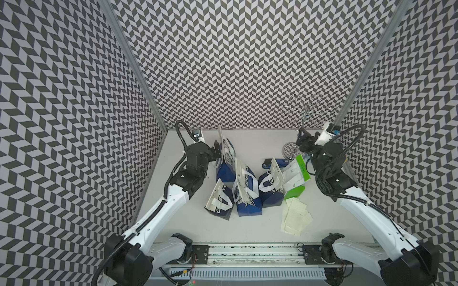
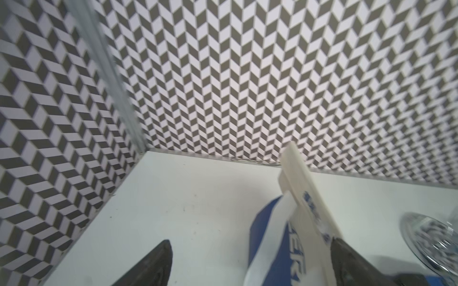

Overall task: Staple the receipts to the bags
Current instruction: Move the takeout bag to the center of the board.

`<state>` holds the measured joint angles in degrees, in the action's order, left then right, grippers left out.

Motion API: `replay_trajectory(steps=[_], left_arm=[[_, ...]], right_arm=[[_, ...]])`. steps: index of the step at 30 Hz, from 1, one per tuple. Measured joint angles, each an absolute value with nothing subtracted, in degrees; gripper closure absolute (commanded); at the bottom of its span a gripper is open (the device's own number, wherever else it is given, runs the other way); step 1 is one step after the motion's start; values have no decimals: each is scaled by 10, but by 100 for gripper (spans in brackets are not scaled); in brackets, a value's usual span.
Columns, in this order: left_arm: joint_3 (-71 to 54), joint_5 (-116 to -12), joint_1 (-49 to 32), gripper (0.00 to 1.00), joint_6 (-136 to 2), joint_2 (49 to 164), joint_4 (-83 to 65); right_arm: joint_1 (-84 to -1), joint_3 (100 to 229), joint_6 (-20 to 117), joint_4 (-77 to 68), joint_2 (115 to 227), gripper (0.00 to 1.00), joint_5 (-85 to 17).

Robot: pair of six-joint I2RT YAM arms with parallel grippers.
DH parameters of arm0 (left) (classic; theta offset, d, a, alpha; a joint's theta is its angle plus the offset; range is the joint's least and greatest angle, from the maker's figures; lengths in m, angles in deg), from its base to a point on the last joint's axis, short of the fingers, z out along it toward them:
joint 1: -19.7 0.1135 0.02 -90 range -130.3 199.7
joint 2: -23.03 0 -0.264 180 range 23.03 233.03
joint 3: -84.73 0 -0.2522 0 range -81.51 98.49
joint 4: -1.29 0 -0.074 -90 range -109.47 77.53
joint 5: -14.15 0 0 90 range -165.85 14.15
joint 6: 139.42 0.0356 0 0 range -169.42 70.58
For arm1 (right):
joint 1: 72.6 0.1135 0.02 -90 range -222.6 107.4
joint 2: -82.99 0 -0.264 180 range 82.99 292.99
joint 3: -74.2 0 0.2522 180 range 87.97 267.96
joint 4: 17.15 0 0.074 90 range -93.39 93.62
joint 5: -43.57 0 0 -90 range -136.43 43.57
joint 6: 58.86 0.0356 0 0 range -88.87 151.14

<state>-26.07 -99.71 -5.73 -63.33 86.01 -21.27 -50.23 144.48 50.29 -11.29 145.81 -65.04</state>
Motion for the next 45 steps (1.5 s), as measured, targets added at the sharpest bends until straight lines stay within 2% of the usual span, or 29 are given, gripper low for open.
replay_trajectory(steps=[7,11,15,23,29,32,39,42,45], left_arm=[[-196,-921,-104,1,-614,833,-286],[-91,-894,-164,0,-583,883,-329],[-11,-917,-233,0,-575,951,-402],[-8,-962,-293,0,-657,991,-575],[-37,-938,-315,2,-725,970,-617],[-59,-903,-317,12,-735,973,-622],[-64,-853,-311,69,-730,1017,-627],[-44,-853,-294,87,-714,1049,-623],[-18,-862,-260,97,-685,1081,-607]], right_arm=[[-502,1478,498,12,1457,23,-559],[-502,1456,490,80,1449,22,-520],[-502,1456,487,131,1449,21,-511],[-503,1463,478,155,1449,21,-536],[-503,1469,476,151,1449,21,-545],[-503,1469,476,146,1449,21,-545],[-503,1466,478,145,1441,21,-545],[-503,1463,480,145,1437,21,-545],[-503,1463,481,145,1437,21,-545]])
